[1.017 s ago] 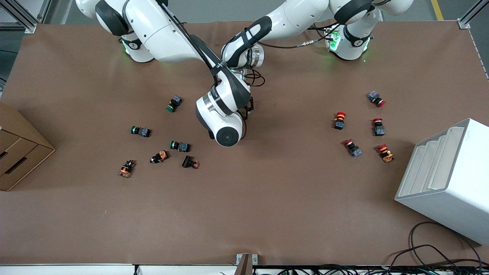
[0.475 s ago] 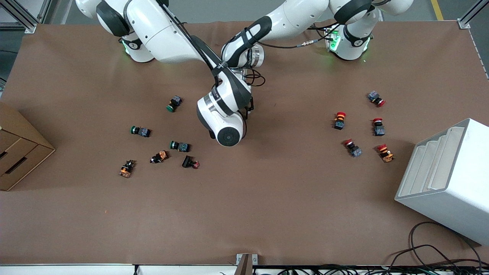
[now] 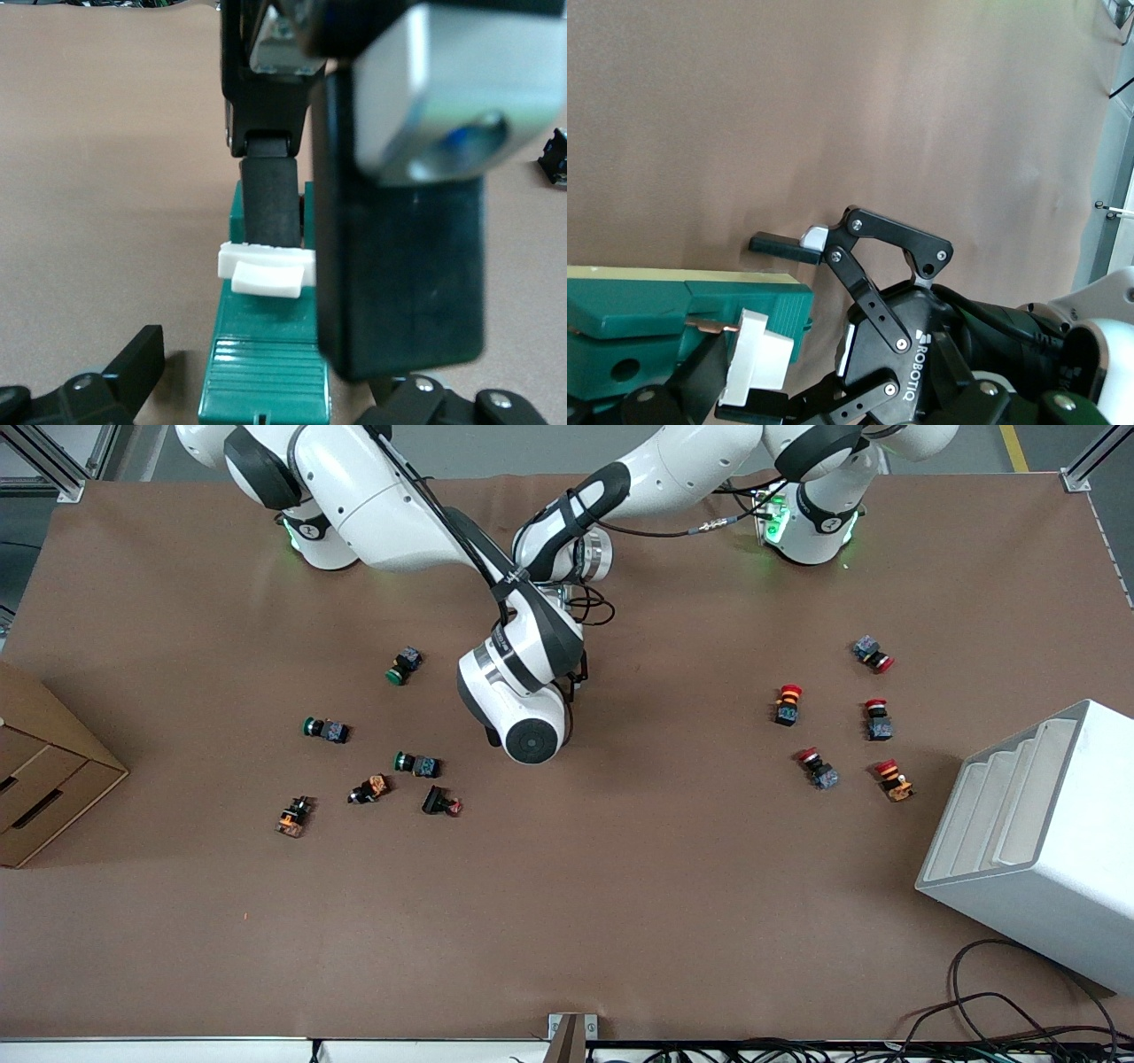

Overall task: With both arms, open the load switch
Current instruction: 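Push the white handle down onto the switch base with the right gripper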

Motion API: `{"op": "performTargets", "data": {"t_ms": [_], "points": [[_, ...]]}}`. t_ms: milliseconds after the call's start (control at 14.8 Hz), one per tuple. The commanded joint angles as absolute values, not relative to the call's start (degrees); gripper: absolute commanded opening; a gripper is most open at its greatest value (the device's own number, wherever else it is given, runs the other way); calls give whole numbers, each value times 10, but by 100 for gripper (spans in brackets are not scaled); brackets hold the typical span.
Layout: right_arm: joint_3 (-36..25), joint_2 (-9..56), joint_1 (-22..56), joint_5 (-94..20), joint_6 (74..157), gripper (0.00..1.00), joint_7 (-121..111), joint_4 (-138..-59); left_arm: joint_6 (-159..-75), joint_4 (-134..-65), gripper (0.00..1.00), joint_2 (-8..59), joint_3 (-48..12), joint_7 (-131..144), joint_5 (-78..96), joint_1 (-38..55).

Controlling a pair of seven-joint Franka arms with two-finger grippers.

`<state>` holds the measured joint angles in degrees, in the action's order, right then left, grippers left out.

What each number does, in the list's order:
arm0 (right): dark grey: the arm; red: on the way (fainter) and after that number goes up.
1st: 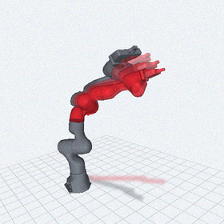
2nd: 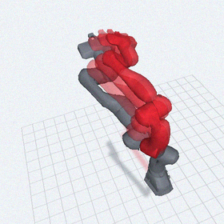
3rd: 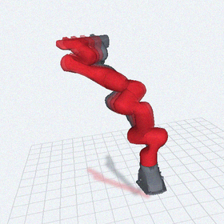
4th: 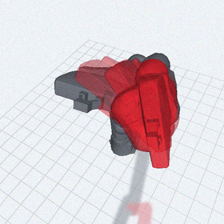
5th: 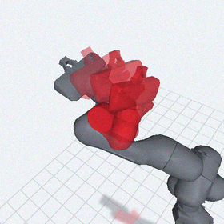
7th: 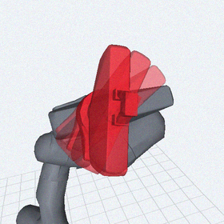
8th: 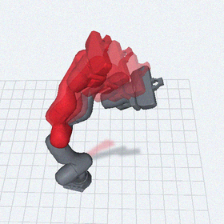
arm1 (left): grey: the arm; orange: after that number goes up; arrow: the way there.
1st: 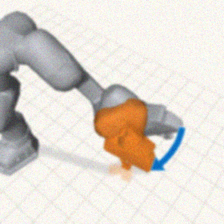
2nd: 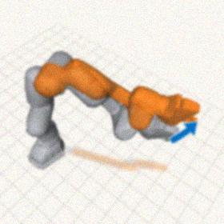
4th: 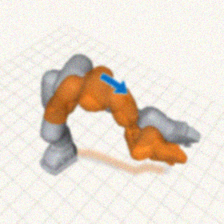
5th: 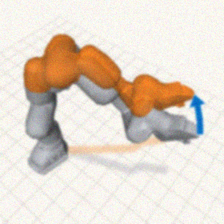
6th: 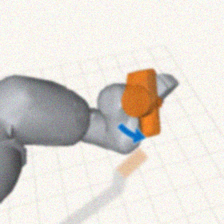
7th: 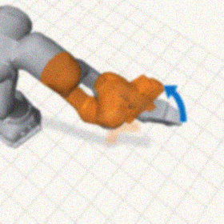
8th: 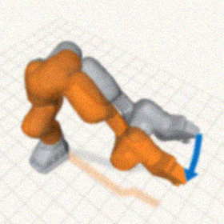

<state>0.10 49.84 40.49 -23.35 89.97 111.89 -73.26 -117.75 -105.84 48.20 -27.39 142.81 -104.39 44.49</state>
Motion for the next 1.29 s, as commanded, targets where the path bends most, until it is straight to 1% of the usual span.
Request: {"op": "performTargets", "data": {"t_ms": [0,610,949,1220], "points": [[11,492,417,-240,891,100,1123,-741,-1175,-1055,100,479,-275,1421,-1045,445],[11,493,418,-238,905,100,1121,-750,-1176,-1053,100,475,-276,1412,-1045,442],[11,488,408,-240,899,100,1117,-744,-1179,-1025,100,467,-279,1355,-979,441],[11,482,403,-235,901,100,1118,-740,-1179,-1021,100,468,-279,1351,-976,441]]}}
